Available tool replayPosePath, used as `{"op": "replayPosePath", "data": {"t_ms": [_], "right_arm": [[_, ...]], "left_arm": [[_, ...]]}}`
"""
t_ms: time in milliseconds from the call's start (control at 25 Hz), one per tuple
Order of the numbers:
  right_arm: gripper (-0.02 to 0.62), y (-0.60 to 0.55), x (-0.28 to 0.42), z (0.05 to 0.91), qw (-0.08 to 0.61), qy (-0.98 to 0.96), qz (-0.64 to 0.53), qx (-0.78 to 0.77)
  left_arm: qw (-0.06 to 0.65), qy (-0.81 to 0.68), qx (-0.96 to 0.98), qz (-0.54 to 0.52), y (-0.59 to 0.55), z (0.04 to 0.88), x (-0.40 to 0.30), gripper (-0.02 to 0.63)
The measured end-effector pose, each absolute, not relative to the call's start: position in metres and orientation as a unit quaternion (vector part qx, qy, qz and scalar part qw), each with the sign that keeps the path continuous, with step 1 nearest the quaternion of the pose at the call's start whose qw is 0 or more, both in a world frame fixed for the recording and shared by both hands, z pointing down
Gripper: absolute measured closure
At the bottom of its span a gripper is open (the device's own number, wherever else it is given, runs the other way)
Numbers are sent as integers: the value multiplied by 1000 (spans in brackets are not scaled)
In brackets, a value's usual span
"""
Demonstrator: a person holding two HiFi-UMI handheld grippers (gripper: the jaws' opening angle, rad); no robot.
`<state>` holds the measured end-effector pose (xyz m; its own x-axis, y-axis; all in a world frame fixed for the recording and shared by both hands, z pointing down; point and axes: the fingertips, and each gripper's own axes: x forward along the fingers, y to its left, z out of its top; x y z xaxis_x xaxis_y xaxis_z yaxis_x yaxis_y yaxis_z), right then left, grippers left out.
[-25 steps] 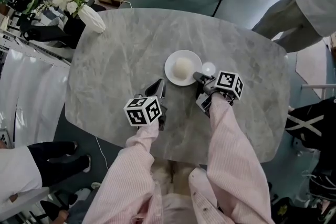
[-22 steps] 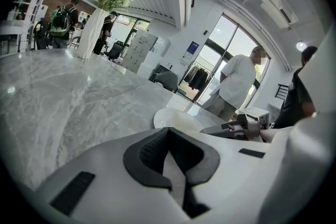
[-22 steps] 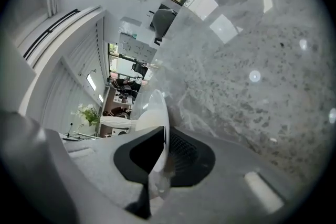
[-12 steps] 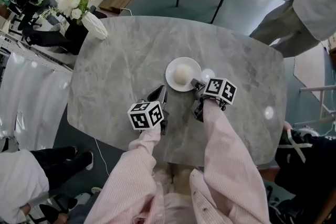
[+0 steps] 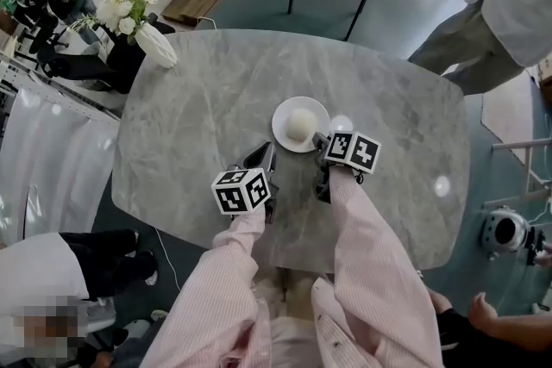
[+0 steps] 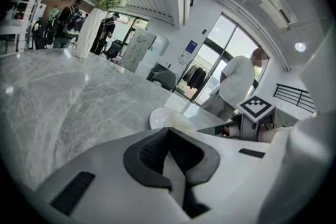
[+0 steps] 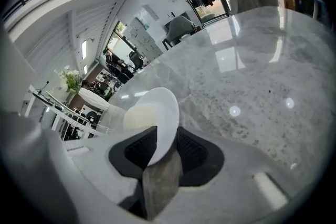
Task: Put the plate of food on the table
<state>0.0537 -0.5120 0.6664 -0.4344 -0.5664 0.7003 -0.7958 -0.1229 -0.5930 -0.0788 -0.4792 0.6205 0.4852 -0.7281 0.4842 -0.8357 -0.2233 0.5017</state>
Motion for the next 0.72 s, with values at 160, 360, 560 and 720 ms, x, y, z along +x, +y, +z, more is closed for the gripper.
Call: {"op": "replayPosePath", "data": {"t_ms": [160,360,560,720], "right_arm": [[470,-510,53,664,116,-657,525,528],[454,-506,56,664,133,-650,512,546],[449,-500,60,661,118,-652,513,546],[452,-493,59,645,104,-679,496,531]], "left_arm": [[368,-501,780,75,-477,618,-78,614],[366,-498,783,75,-473,614,-76,614],[362,-493,788,72,-469,610,-76,614],[354,-486,796,67,-464,599,-74,614]]}}
